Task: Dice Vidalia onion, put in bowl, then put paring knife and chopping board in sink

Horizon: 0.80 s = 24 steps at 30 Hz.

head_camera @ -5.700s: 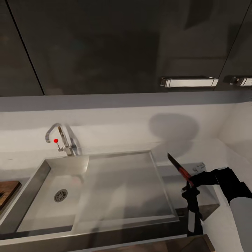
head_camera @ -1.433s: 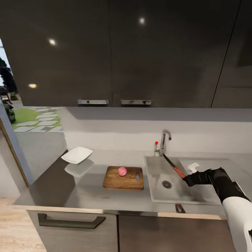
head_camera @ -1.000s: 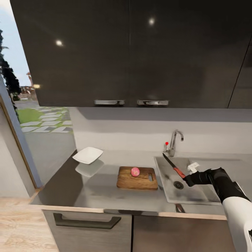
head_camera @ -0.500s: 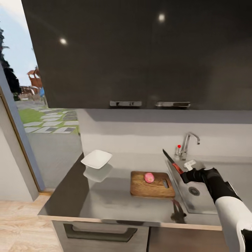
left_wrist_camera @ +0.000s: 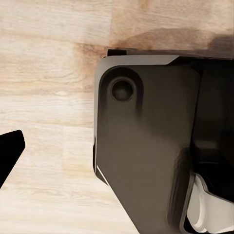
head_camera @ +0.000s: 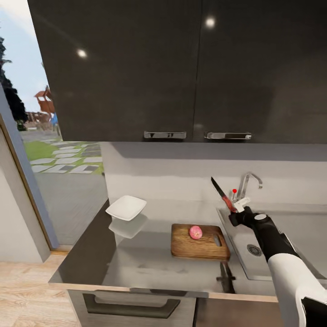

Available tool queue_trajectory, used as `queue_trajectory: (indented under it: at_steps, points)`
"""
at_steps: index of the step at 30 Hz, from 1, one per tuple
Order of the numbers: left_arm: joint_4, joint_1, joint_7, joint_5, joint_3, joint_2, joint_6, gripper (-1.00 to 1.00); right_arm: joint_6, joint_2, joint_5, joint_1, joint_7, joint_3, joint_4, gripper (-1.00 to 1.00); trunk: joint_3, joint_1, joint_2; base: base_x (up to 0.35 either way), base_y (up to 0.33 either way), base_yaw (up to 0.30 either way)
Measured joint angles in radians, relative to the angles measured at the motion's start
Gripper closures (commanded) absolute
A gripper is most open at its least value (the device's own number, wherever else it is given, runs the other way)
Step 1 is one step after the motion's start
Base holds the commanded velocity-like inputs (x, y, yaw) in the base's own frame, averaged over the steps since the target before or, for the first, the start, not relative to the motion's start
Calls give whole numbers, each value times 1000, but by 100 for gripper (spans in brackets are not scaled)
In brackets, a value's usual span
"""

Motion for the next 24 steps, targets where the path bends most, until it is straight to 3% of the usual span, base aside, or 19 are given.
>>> queue_trajectory:
  at_steps: [2, 9, 10, 16, 17, 18, 21, 24]
  points:
    - [0, 0, 0, 0, 0, 0, 0, -100, -55, 36, 48, 2, -130, 0, 4, 100, 0, 0, 0, 0, 0, 0]
    - [0, 0, 0, -2, -1, -2, 1, -100, -142, 119, 200, 6, -408, 0, 25, 100, 0, 0, 0, 0, 0, 0]
    - [0, 0, -1, -3, -3, -1, 1, -100, -165, 150, 248, 8, -540, 1, 73, 100, 0, 0, 0, 0, 0, 0]
    - [0, 0, -1, -4, -4, 1, 2, -100, -223, 179, 340, 8, -759, 3, 180, 100, 0, 0, 0, 0, 0, 0]
    - [0, 0, -1, -5, -4, 0, 2, -100, -260, 189, 392, 8, -861, 5, 230, 100, 0, 0, 0, 0, 0, 0]
    - [0, 1, -1, -6, -4, 0, 2, -100, -271, 191, 408, 8, -893, 5, 246, 100, 0, 0, 0, 0, 0, 0]
    - [0, 1, -1, -8, -5, 0, 3, -100, -323, 195, 489, 8, -1080, 5, 340, 100, 0, 0, 0, 0, 0, 0]
    - [0, 1, -1, -16, -5, 0, 2, -100, -361, 197, 522, 8, -1186, 5, 386, 100, 0, 0, 0, 0, 0, 0]
